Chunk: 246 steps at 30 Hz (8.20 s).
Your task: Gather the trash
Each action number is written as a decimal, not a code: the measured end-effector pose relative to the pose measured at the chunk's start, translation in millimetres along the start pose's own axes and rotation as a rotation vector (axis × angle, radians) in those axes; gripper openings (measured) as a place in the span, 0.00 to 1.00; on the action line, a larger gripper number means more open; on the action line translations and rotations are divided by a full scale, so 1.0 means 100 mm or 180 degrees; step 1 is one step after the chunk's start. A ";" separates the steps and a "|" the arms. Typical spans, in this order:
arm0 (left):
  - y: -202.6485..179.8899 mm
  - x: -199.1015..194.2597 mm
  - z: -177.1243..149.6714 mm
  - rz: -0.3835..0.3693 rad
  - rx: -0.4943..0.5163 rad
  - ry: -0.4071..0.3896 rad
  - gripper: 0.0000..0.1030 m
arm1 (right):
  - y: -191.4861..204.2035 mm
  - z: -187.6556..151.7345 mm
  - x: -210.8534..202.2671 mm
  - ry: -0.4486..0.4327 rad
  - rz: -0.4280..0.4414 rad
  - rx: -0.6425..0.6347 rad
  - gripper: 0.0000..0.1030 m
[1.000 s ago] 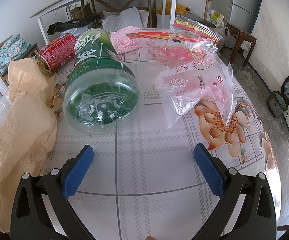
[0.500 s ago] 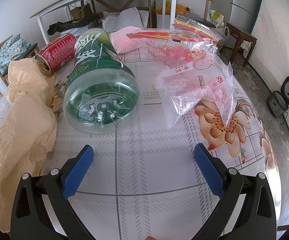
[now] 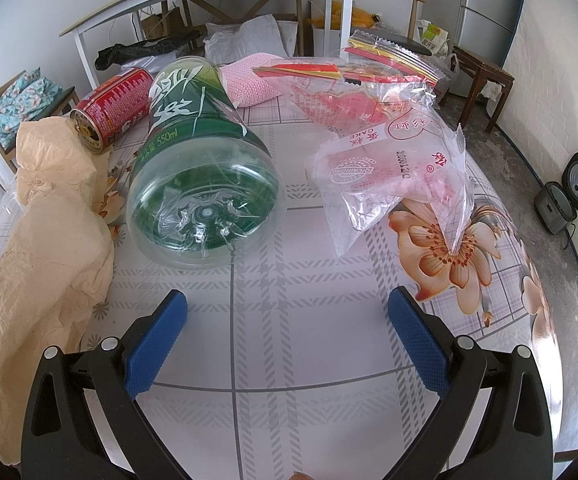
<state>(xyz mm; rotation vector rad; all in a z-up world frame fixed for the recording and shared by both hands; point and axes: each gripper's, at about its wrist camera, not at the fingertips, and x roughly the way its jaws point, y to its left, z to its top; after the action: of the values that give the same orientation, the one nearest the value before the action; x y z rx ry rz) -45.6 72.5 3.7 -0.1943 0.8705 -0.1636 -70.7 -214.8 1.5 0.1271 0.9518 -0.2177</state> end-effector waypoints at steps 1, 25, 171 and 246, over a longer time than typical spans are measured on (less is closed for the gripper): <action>0.00 0.00 0.00 -0.0001 -0.0001 0.0000 0.92 | 0.00 0.00 0.00 0.0000 0.0000 0.0000 0.94; 0.00 0.00 0.00 0.0001 -0.0002 0.0001 0.92 | 0.00 0.00 0.00 -0.0001 0.0001 0.0000 0.94; -0.19 -0.18 -0.15 -0.0059 0.0505 0.0194 0.00 | 0.00 -0.01 0.00 0.0007 -0.0019 0.0032 0.94; 2.04 -3.02 -1.34 0.0813 -0.0719 -0.0328 0.00 | 2.39 -0.71 -2.50 -0.0578 0.1732 -0.1843 0.06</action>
<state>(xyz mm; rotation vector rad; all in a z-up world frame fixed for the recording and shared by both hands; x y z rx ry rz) -328.0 323.9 95.1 -0.2973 0.8024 0.1826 -210.1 63.5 167.9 -0.1670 0.7360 0.5401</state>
